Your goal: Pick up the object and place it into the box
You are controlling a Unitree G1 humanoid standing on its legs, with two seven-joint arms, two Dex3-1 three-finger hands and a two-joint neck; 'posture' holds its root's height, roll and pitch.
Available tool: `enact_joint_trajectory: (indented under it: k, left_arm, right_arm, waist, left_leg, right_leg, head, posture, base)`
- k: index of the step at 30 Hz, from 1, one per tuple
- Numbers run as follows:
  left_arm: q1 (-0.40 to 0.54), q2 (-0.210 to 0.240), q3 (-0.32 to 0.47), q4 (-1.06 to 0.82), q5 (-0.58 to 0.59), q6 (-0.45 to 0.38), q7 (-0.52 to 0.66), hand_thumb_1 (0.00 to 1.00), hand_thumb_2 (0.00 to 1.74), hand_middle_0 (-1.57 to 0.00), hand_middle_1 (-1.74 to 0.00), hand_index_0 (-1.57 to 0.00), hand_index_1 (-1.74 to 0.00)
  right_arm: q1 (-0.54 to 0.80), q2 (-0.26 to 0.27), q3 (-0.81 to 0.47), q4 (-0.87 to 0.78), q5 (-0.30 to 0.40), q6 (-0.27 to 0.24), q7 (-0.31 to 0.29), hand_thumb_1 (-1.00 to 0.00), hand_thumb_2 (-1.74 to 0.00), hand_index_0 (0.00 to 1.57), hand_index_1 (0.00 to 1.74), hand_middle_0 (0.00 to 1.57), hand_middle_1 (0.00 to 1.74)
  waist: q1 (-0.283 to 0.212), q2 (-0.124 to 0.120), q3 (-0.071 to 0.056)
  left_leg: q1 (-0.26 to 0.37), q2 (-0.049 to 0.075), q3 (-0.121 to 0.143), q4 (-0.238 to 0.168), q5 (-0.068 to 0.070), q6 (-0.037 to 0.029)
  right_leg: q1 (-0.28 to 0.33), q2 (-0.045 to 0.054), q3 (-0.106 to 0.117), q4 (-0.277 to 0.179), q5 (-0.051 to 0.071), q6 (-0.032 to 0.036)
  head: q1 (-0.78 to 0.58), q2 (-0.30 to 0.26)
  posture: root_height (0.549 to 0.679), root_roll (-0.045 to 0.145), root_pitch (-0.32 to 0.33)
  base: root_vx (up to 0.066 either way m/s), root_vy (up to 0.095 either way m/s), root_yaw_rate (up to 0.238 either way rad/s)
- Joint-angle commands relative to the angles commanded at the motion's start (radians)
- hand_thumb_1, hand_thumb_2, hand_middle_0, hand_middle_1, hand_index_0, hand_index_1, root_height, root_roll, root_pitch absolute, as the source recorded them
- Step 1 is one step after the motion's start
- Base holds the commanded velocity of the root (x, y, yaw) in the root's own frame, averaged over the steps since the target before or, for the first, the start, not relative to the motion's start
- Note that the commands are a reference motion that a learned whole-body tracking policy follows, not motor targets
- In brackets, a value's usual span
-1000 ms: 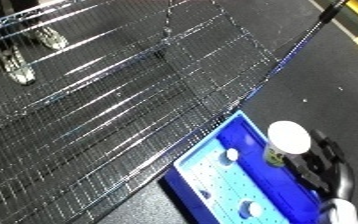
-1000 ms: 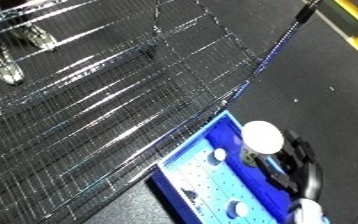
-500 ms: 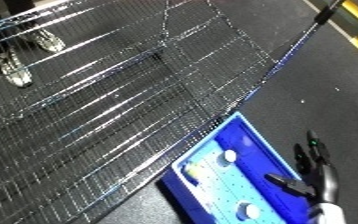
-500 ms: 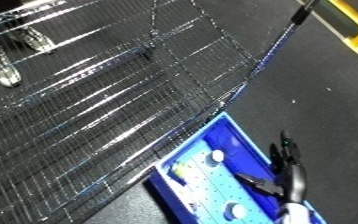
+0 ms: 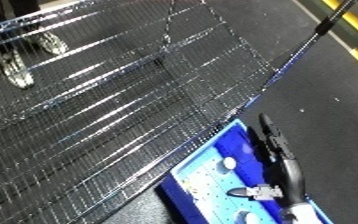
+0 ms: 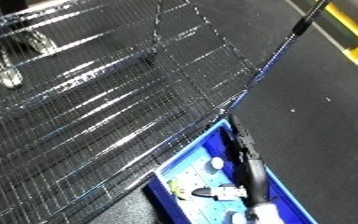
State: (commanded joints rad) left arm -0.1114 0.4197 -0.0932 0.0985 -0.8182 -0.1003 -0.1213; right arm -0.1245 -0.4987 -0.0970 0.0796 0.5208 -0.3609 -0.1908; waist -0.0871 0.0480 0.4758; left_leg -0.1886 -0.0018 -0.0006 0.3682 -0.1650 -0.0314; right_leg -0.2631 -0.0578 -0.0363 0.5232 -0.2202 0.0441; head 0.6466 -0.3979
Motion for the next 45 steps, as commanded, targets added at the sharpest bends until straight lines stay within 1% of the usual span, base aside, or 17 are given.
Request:
enact_joint_trajectory:
  k: [3, 7, 11, 15, 20, 26, 30, 32, 39, 45]
  left_arm:
    - [-0.006, 0.003, 0.003, -0.005, 0.004, 0.009, -0.004, 1.00, 1.74, -1.57, -1.74, -1.57, -1.74]
    - [-0.017, 0.005, 0.001, -0.011, 0.019, 0.023, -0.016, 1.00, 1.74, -1.57, -1.74, -1.57, -1.74]
    - [-0.027, 0.004, 0.001, -0.013, 0.036, 0.042, -0.025, 1.00, 1.74, -1.57, -1.74, -1.57, -1.74]
    - [-0.040, 0.002, -0.002, -0.010, 0.043, 0.056, -0.023, 1.00, 1.74, -1.57, -1.74, -1.57, -1.74]
    - [-0.049, 0.001, -0.001, -0.009, 0.049, 0.067, -0.022, 1.00, 1.74, -1.57, -1.74, -1.57, -1.74]
    - [-0.041, 0.002, 0.008, -0.014, 0.053, 0.078, -0.030, 1.00, 1.74, -1.57, -1.74, -1.57, -1.74]
    - [-0.033, 0.003, 0.010, -0.016, 0.059, 0.083, -0.036, 1.00, 1.74, -1.57, -1.74, -1.57, -1.74]
    - [-0.029, 0.005, 0.011, -0.017, 0.062, 0.086, -0.041, 1.00, 1.74, -1.57, -1.74, -1.57, -1.74]
    - [-0.017, 0.006, 0.013, -0.017, 0.061, 0.085, -0.045, 1.00, 1.74, -1.57, -1.74, -1.57, -1.74]
    - [0.000, 0.009, 0.017, -0.020, 0.066, 0.090, -0.056, 1.00, 1.74, -1.57, -1.74, -1.57, -1.74]
  right_arm:
    - [-0.016, 0.005, 0.016, -0.018, -0.001, -0.004, 0.022, 0.00, 0.00, 0.00, 0.00, 0.00, 0.00]
    - [-0.031, 0.015, 0.038, -0.041, -0.010, 0.000, 0.049, 0.00, 0.00, 0.00, 0.00, 0.00, 0.00]
    - [-0.041, 0.031, 0.064, -0.057, -0.030, 0.013, 0.065, 0.00, 0.00, 0.00, 0.00, 0.00, 0.00]
    - [-0.056, 0.047, 0.086, -0.062, -0.049, 0.025, 0.073, 0.00, 0.00, 0.00, 0.00, 0.00, 0.00]
    - [-0.070, 0.062, 0.104, -0.062, -0.065, 0.037, 0.075, 0.00, 0.00, 0.00, 0.00, 0.00, 0.00]
    - [-0.063, 0.071, 0.111, -0.061, -0.072, 0.042, 0.080, 0.00, 0.00, 0.00, 0.00, 0.00, 0.00]
    - [-0.056, 0.075, 0.117, -0.059, -0.081, 0.041, 0.085, 0.00, 0.00, 0.00, 0.00, 0.00, 0.00]
    - [-0.053, 0.076, 0.119, -0.059, -0.082, 0.041, 0.087, 0.00, 0.00, 0.00, 0.00, 0.00, 0.00]
    - [-0.037, 0.078, 0.127, -0.047, -0.076, 0.039, 0.082, 0.00, 0.00, 0.00, 0.00, 0.00, 0.00]
    - [-0.021, 0.078, 0.127, -0.028, -0.076, 0.054, 0.080, 0.00, 0.00, 0.00, 0.00, 0.00, 0.00]
  waist:
    - [0.014, -0.009, -0.004]
    - [0.031, -0.019, -0.011]
    - [0.046, -0.027, -0.017]
    - [0.059, -0.036, -0.022]
    - [0.073, -0.044, -0.022]
    - [0.085, -0.053, -0.023]
    - [0.092, -0.058, -0.021]
    - [0.096, -0.061, -0.020]
    - [0.103, -0.070, -0.023]
    - [0.106, -0.074, -0.026]
  left_leg:
    - [-0.002, -0.001, -0.005, 0.002, 0.000, -0.0001]
    - [-0.003, -0.002, -0.014, 0.008, -0.001, 0.0007]
    - [0.000, -0.003, -0.023, 0.011, 0.001, 0.0018]
    - [0.006, -0.003, -0.031, 0.004, 0.007, 0.0030]
    - [0.008, -0.002, -0.039, 0.007, 0.007, 0.0039]
    - [0.013, -0.001, -0.043, 0.012, 0.005, 0.0031]
    - [0.015, 0.000, -0.045, 0.014, 0.006, 0.0030]
    - [0.016, 0.000, -0.046, 0.015, 0.006, 0.0029]
    - [0.027, 0.003, -0.048, 0.005, 0.007, 0.0023]
    - [0.030, 0.005, -0.049, 0.010, 0.004, 0.0000]
  right_leg:
    - [0.009, -0.0017, -0.007, -0.002, 0.000, 0.0005]
    - [0.019, -0.0012, -0.015, -0.001, -0.003, 0.0002]
    - [0.031, 0.0014, -0.023, 0.003, -0.007, 0.0004]
    - [0.041, 0.0053, -0.031, 0.001, -0.008, 0.0028]
    - [0.050, 0.0066, -0.040, -0.001, -0.007, 0.0041]
    - [0.065, 0.0042, -0.048, -0.005, -0.009, 0.0052]
    - [0.072, 0.0030, -0.052, -0.006, -0.010, 0.0052]
    - [0.074, 0.0019, -0.054, -0.006, -0.010, 0.0064]
    - [0.086, -0.0016, -0.055, -0.013, -0.011, 0.0116]
    - [0.097, -0.0065, -0.058, -0.018, -0.011, 0.0121]
  head:
    - [-0.029, -0.012]
    - [-0.087, -0.039]
    - [-0.147, -0.071]
    - [-0.198, -0.099]
    - [-0.250, -0.119]
    - [-0.290, -0.146]
    - [-0.315, -0.173]
    - [-0.321, -0.185]
    - [-0.337, -0.194]
    - [-0.335, -0.196]
  posture:
    - [0.667, 0.060, 0.005]
    - [0.667, 0.056, -0.002]
    - [0.666, 0.050, -0.011]
    - [0.666, 0.043, -0.016]
    - [0.666, 0.039, -0.022]
    - [0.666, 0.038, -0.029]
    - [0.666, 0.037, -0.034]
    - [0.666, 0.037, -0.035]
    - [0.667, 0.036, -0.037]
    - [0.668, 0.038, -0.042]
  base:
    - [0.006, -0.034, 0.100]
    - [0.018, -0.037, 0.115]
    - [0.036, -0.033, 0.100]
    - [0.032, -0.042, 0.090]
    - [0.022, -0.032, 0.079]
    - [0.031, -0.013, 0.050]
    - [0.032, -0.006, 0.040]
    - [0.033, -0.011, 0.038]
    - [0.032, -0.008, 0.011]
    - [0.035, -0.006, 0.010]
